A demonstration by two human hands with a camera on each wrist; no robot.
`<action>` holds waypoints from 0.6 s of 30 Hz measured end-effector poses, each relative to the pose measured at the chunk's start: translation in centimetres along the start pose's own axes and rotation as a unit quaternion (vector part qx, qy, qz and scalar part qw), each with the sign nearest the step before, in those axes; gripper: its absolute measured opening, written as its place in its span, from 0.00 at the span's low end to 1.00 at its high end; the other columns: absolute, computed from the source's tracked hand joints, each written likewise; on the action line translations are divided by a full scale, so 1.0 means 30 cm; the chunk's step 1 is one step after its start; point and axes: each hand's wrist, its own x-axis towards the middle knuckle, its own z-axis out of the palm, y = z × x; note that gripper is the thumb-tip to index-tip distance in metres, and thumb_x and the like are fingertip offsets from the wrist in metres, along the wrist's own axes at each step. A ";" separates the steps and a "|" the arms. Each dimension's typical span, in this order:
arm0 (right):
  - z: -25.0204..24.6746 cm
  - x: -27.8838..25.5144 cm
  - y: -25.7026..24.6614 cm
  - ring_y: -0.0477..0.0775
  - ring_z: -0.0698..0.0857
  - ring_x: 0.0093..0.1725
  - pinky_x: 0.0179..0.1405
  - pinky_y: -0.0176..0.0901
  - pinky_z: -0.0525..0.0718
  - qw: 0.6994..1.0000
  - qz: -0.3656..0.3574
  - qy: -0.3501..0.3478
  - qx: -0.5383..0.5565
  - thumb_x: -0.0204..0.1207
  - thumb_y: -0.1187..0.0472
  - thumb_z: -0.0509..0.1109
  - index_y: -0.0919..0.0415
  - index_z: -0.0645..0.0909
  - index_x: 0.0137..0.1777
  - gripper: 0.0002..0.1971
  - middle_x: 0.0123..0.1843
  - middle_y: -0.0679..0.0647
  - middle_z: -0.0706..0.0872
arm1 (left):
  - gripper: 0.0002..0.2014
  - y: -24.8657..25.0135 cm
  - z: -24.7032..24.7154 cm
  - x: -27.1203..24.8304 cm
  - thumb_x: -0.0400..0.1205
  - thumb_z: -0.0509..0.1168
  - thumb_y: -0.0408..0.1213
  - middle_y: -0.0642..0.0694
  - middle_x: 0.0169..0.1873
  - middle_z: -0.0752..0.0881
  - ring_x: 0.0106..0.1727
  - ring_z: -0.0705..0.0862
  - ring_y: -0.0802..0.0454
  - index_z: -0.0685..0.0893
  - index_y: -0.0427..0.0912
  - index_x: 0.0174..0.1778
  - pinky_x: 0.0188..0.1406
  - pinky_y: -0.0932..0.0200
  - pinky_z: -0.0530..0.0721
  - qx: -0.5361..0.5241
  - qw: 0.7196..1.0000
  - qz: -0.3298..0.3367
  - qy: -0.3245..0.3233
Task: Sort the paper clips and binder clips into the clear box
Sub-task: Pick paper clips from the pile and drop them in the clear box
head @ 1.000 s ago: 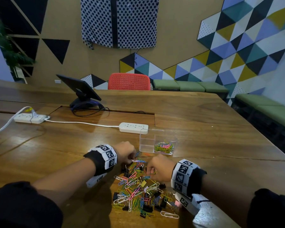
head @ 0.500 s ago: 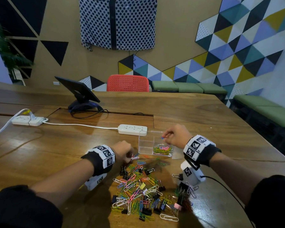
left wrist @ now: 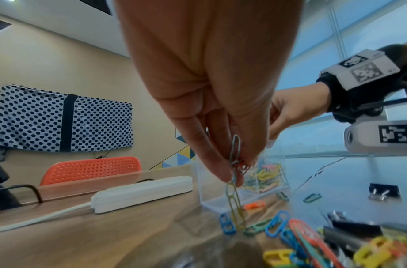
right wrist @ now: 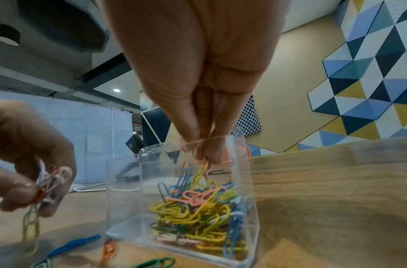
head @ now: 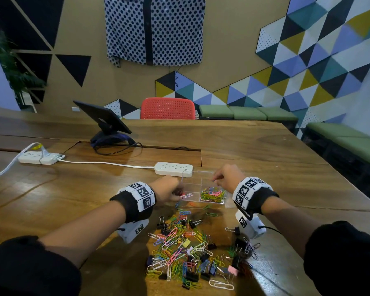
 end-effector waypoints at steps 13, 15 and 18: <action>0.012 -0.083 0.074 0.47 0.80 0.45 0.43 0.31 0.75 0.995 -0.058 0.086 0.017 0.70 0.69 0.71 0.55 0.84 0.55 0.15 0.51 0.50 0.82 | 0.13 0.130 -0.115 0.150 0.82 0.63 0.42 0.41 0.53 0.88 0.54 0.85 0.43 0.84 0.40 0.58 0.52 0.51 0.82 0.002 0.992 0.027 0.125; 0.026 -0.109 0.094 0.49 0.79 0.42 0.37 0.32 0.74 0.995 -0.048 0.091 0.001 0.70 0.66 0.71 0.54 0.83 0.49 0.09 0.48 0.48 0.77 | 0.13 0.147 -0.117 0.176 0.83 0.63 0.42 0.40 0.54 0.87 0.55 0.84 0.42 0.83 0.40 0.58 0.52 0.51 0.82 0.008 0.991 0.017 0.131; 0.048 -0.140 0.106 0.52 0.83 0.49 0.48 0.43 0.83 0.998 -0.029 0.011 -0.046 0.72 0.65 0.68 0.54 0.81 0.49 0.09 0.48 0.49 0.82 | 0.14 0.173 -0.113 0.216 0.82 0.64 0.42 0.39 0.55 0.87 0.56 0.84 0.41 0.83 0.39 0.59 0.52 0.52 0.81 -0.009 0.991 0.007 0.136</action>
